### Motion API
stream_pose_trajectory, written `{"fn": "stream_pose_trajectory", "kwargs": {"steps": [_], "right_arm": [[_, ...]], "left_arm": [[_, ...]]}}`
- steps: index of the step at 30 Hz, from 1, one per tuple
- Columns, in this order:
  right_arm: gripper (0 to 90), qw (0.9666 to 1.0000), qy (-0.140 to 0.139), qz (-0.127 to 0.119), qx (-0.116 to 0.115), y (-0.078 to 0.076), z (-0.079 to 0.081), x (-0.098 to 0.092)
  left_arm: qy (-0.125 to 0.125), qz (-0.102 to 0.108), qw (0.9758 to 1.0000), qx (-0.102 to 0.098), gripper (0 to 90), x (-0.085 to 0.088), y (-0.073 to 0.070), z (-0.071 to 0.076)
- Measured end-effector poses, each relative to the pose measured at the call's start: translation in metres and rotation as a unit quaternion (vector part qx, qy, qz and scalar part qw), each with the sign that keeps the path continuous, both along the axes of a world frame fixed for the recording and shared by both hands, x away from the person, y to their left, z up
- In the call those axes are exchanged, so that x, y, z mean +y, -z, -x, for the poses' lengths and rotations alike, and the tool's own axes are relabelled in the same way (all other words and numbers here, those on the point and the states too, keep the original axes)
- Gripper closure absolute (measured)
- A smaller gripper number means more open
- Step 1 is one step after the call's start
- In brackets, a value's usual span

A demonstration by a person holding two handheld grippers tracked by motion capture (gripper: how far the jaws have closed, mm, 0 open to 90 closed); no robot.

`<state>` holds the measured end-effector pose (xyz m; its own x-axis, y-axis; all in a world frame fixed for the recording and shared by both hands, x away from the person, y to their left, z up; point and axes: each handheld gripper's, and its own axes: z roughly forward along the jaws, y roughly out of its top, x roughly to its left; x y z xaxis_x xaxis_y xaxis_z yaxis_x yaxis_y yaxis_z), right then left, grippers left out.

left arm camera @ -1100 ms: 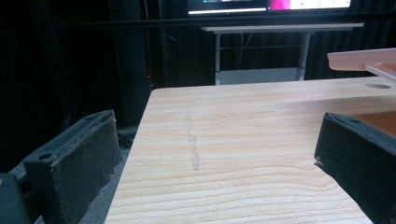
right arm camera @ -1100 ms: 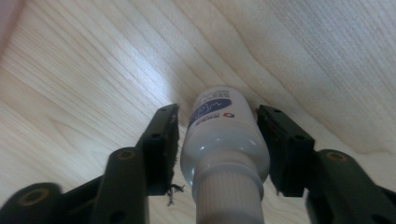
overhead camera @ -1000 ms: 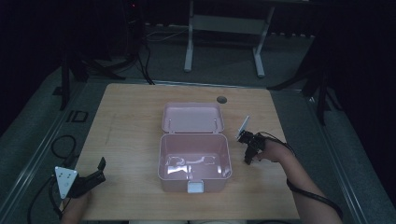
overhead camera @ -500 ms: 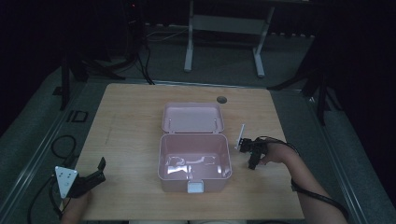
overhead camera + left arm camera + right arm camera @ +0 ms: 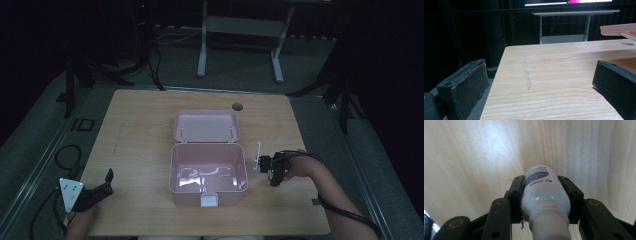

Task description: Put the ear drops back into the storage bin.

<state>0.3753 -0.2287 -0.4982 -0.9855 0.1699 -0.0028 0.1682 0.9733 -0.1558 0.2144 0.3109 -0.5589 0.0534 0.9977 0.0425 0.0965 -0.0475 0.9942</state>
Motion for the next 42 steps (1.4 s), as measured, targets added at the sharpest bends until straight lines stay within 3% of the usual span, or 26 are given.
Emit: {"fn": "stream_pose_trajectory", "kwargs": {"steps": [5, 12, 21, 35, 42], "right_arm": [[59.4, 0.9994, -0.034, 0.008, 0.000, -0.004, 0.009, 0.000], [59.4, 0.9982, -0.056, 0.016, 0.016, -0.010, 0.020, 0.000], [59.4, 0.9979, -0.054, 0.029, 0.021, -0.025, 0.027, -0.003], [59.4, 0.9978, -0.065, 0.013, -0.003, -0.060, 0.034, 0.000], [59.4, 0.9977, -0.064, 0.023, -0.008, -0.077, 0.037, 0.006]], "left_arm": [[-0.001, -0.005, 1.0000, 0.000, 0.4, 0.000, 0.000, 0.000], [0.001, 0.002, 1.0000, -0.004, 0.4, 0.000, 0.000, 0.000], [0.001, 0.004, 1.0000, -0.005, 0.4, 0.000, 0.000, 0.000], [0.001, 0.005, 1.0000, -0.005, 0.4, 0.000, 0.000, 0.000], [0.001, 0.006, 1.0000, -0.004, 0.4, 0.001, 0.000, 0.000]]}}
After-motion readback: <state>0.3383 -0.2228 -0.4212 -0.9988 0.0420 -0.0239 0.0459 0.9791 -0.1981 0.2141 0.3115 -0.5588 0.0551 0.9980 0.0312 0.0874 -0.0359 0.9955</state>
